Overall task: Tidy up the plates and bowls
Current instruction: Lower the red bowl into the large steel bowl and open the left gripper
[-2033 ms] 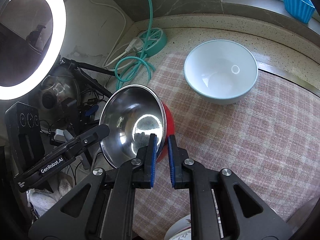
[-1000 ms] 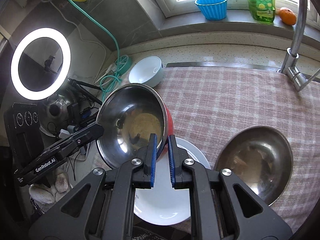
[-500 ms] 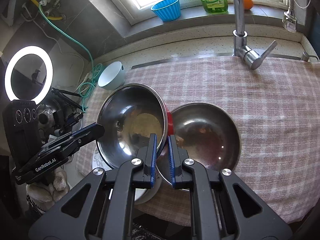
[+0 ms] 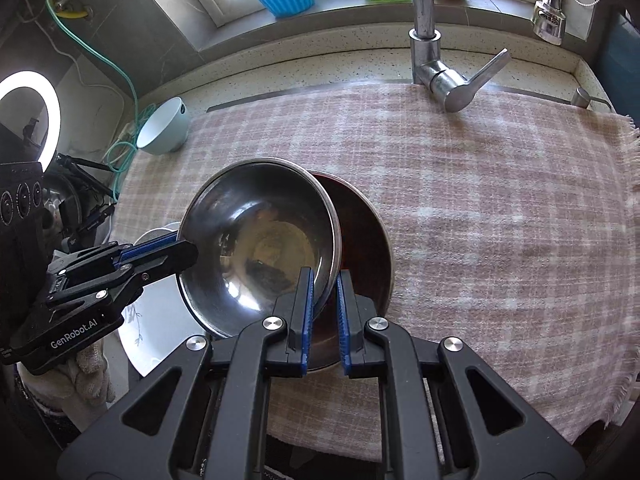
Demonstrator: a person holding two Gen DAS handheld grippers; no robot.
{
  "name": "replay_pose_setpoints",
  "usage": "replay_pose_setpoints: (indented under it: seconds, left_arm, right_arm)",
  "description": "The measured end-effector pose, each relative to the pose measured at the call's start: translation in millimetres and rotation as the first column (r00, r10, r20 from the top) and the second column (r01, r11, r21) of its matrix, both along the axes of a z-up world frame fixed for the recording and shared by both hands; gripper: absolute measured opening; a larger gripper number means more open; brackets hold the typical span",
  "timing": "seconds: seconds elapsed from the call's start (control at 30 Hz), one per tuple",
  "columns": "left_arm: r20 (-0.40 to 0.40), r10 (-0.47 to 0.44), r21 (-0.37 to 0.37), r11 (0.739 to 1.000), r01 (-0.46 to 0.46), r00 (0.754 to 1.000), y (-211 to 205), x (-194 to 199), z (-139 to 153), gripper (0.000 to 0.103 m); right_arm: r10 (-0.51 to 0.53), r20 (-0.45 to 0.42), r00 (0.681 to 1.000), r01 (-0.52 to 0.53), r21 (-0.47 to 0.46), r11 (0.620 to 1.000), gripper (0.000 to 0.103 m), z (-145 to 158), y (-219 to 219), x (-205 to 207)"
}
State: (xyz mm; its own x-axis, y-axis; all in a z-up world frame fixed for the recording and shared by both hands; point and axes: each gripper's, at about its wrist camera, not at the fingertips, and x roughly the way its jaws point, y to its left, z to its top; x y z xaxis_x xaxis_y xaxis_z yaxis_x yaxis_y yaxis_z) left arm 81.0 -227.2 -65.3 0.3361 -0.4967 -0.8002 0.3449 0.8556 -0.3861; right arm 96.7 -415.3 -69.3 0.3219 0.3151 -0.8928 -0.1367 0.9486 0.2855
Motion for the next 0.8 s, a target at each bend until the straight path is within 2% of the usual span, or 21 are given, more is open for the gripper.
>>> replay_pose_setpoints:
  seconds: [0.43, 0.8]
  left_arm:
    - [-0.018, -0.047, 0.100, 0.994, 0.048, 0.999, -19.0, 0.9, -12.5, 0.011]
    - [-0.032, -0.062, 0.137, 0.988, 0.066, 0.998, -24.9, 3.4, -20.6, 0.011]
  right_arm:
    - [0.025, -0.041, 0.999, -0.027, -0.056, 0.998, 0.011, -18.1, -0.7, 5.5]
    - [0.027, -0.056, 0.998, -0.031, -0.075, 0.997, 0.013, -25.4, 0.8, 7.2]
